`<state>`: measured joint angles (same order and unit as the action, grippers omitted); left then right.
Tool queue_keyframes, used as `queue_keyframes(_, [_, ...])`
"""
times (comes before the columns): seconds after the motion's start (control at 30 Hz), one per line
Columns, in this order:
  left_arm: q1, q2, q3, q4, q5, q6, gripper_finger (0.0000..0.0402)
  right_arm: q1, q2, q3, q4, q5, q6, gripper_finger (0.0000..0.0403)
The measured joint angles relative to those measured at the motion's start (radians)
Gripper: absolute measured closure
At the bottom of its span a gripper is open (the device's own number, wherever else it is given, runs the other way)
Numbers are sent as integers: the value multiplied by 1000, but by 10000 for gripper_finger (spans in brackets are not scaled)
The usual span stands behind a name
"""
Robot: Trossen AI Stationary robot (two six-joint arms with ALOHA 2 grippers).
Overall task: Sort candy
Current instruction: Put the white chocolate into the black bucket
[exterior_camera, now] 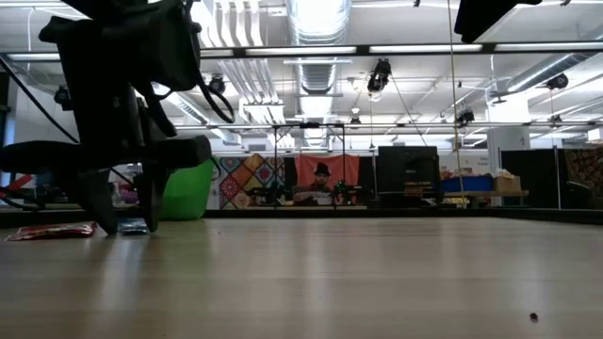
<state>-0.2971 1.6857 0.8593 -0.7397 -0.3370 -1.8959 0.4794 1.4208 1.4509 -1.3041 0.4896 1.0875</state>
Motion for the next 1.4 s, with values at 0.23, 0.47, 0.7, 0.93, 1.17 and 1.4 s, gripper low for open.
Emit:
queue_keyframes(0.23, [30, -2, -2, -44, 6, 9, 198, 0, 0, 0, 0, 0, -2, 277])
queue_keyframes(0.47, [54, -2, -3, -46, 6, -28, 198, 0, 0, 0, 0, 0, -2, 277])
queue_keyframes(0.7, [55, -2, -3, -38, -9, 29, 198, 0, 0, 0, 0, 0, -25, 277])
queue_keyframes(0.93, [57, 0, 9, -31, -27, 236, 198, 0, 0, 0, 1, 0, -27, 277])
queue_keyframes(1.17, [61, -1, 9, -29, -2, 33, 198, 0, 0, 0, 1, 0, -25, 277])
queue_keyframes(1.4, [60, -3, 56, -14, 7, -124, 198, 0, 0, 0, 2, 0, -25, 277])
